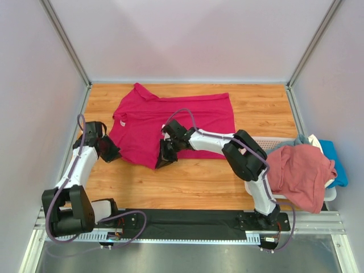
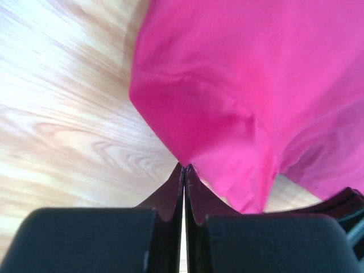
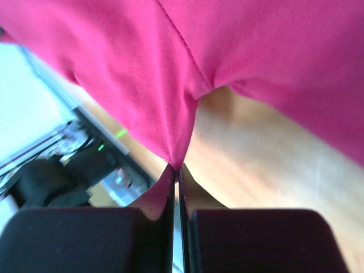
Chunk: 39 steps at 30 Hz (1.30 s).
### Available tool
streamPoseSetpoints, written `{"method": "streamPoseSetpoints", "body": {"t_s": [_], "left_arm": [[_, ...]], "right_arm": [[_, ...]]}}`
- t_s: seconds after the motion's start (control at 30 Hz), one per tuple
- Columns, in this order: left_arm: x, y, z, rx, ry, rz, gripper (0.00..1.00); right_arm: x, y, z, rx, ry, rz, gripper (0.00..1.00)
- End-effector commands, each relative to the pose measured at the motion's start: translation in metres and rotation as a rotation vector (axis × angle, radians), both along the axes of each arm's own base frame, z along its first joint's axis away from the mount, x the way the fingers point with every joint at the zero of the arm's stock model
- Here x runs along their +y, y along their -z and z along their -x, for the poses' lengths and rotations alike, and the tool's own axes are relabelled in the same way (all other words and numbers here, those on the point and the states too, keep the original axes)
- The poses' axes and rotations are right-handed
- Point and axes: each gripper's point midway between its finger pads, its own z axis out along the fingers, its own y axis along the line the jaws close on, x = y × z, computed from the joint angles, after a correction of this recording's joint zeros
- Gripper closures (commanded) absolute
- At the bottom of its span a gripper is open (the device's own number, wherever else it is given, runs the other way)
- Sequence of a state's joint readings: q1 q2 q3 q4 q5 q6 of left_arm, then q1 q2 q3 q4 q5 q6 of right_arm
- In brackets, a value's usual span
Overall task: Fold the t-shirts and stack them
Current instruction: Flatten the tshirt out
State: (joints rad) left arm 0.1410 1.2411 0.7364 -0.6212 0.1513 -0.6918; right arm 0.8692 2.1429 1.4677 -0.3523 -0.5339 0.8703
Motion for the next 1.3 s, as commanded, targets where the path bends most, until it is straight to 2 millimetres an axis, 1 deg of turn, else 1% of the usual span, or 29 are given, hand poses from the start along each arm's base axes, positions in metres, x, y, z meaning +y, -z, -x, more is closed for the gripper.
{"method": "streamPoseSetpoints", "body": {"t_s": [0.0, 0.17, 0.23, 0.3, 0.4, 0.43, 0.5, 0.53, 0.57, 0.6, 0.63, 0.67, 0.7, 0.73, 0.8, 0.83, 0.87, 0.9, 0.93, 0.97, 1.0, 1.03, 1.07, 1.1, 1.13, 1.17, 1.2, 1.23, 1.27], "left_arm": [[0.022, -0.024, 0.009, -0.02, 0.03, -0.138, 1.0], [0.024, -0.028, 0.024, 0.016, 0.053, -0.164, 1.0], [0.025, -0.029, 0.03, 0.019, 0.054, -0.173, 1.0], [0.023, -0.033, 0.028, -0.009, 0.057, -0.17, 1.0], [0.023, -0.027, 0.027, 0.019, 0.034, -0.154, 1.0], [0.021, -0.022, 0.023, 0.028, 0.035, -0.144, 0.96], [0.016, -0.019, 0.007, 0.001, 0.071, -0.111, 0.72], [0.017, -0.011, 0.005, 0.042, 0.091, -0.109, 0.64], [0.018, -0.011, 0.003, 0.061, 0.095, -0.113, 0.6], [0.019, -0.02, 0.01, 0.116, 0.095, -0.111, 0.59], [0.023, -0.028, 0.017, 0.125, 0.072, -0.135, 0.59], [0.022, -0.037, 0.022, 0.105, 0.029, -0.128, 0.54], [0.021, -0.04, 0.035, 0.099, 0.0, -0.129, 0.46], [0.021, -0.057, 0.042, -0.004, -0.064, -0.137, 0.35], [0.019, -0.072, 0.046, -0.089, -0.074, -0.141, 0.32], [0.011, -0.07, 0.043, -0.085, -0.032, -0.119, 0.32], [0.007, -0.067, 0.031, -0.115, 0.004, -0.1, 0.34], [0.002, -0.057, 0.024, -0.089, 0.033, -0.072, 0.36], [-0.011, -0.058, 0.015, -0.111, 0.084, -0.008, 0.37], [-0.015, -0.059, 0.0, -0.148, 0.109, 0.013, 0.37], [-0.018, -0.046, -0.005, -0.099, 0.129, 0.037, 0.37], [-0.024, -0.041, -0.01, -0.078, 0.154, 0.068, 0.37], [-0.024, -0.042, -0.02, -0.072, 0.167, 0.067, 0.37], [-0.024, -0.026, -0.024, -0.009, 0.184, 0.068, 0.37], [-0.021, -0.019, -0.028, 0.018, 0.186, 0.054, 0.37], [-0.019, -0.017, -0.038, 0.01, 0.184, 0.043, 0.37], [-0.016, -0.002, -0.042, 0.05, 0.184, 0.038, 0.36], [-0.014, 0.004, -0.046, 0.065, 0.183, 0.03, 0.37], [-0.012, 0.002, -0.057, 0.059, 0.185, 0.026, 0.37]], "right_arm": [[-0.004, -0.062, 0.011, 0.046, -0.069, -0.114, 1.0], [-0.002, -0.072, 0.028, 0.138, -0.111, -0.183, 1.0], [-0.003, -0.075, 0.029, 0.136, -0.114, -0.19, 1.0], [-0.005, -0.073, 0.031, 0.153, -0.108, -0.186, 1.0], [-0.007, -0.059, 0.034, 0.202, -0.097, -0.16, 1.0], [-0.008, -0.055, 0.034, 0.205, -0.09, -0.148, 1.0], [-0.014, -0.04, 0.028, 0.169, -0.072, -0.094, 1.0], [-0.019, -0.033, 0.023, 0.146, -0.063, -0.062, 0.98], [-0.018, -0.029, 0.014, 0.109, -0.062, -0.036, 0.96], [-0.028, -0.024, 0.021, 0.107, -0.117, 0.0, 0.91], [-0.029, -0.027, 0.025, 0.11, -0.15, 0.002, 0.88], [-0.034, -0.033, 0.025, 0.081, -0.169, 0.012, 0.84], [-0.046, -0.034, 0.029, 0.059, -0.19, 0.053, 0.73], [-0.057, -0.044, 0.021, -0.016, -0.17, 0.098, 0.65], [-0.065, -0.053, 0.01, -0.098, -0.159, 0.118, 0.52], [-0.07, -0.055, 0.0, -0.137, -0.133, 0.147, 0.5], [-0.076, -0.053, -0.005, -0.144, -0.119, 0.174, 0.48], [-0.08, -0.055, -0.018, -0.164, -0.098, 0.189, 0.46], [-0.088, -0.044, -0.031, -0.192, -0.084, 0.25, 0.45], [-0.098, -0.038, -0.034, -0.192, -0.085, 0.303, 0.44], [-0.104, -0.037, -0.048, -0.214, -0.068, 0.33, 0.43], [-0.115, -0.023, -0.059, -0.235, -0.057, 0.407, 0.43], [-0.122, -0.017, -0.064, -0.242, -0.052, 0.447, 0.43], [-0.128, -0.013, -0.073, -0.254, -0.038, 0.473, 0.44], [-0.138, -0.004, -0.081, -0.272, -0.023, 0.524, 0.44], [-0.139, -0.001, -0.088, -0.292, -0.018, 0.531, 0.44], [-0.143, 0.002, -0.095, -0.296, -0.006, 0.536, 0.45], [-0.145, 0.008, -0.1, -0.299, -0.001, 0.546, 0.45], [-0.146, 0.011, -0.106, -0.307, 0.01, 0.547, 0.46]]}}
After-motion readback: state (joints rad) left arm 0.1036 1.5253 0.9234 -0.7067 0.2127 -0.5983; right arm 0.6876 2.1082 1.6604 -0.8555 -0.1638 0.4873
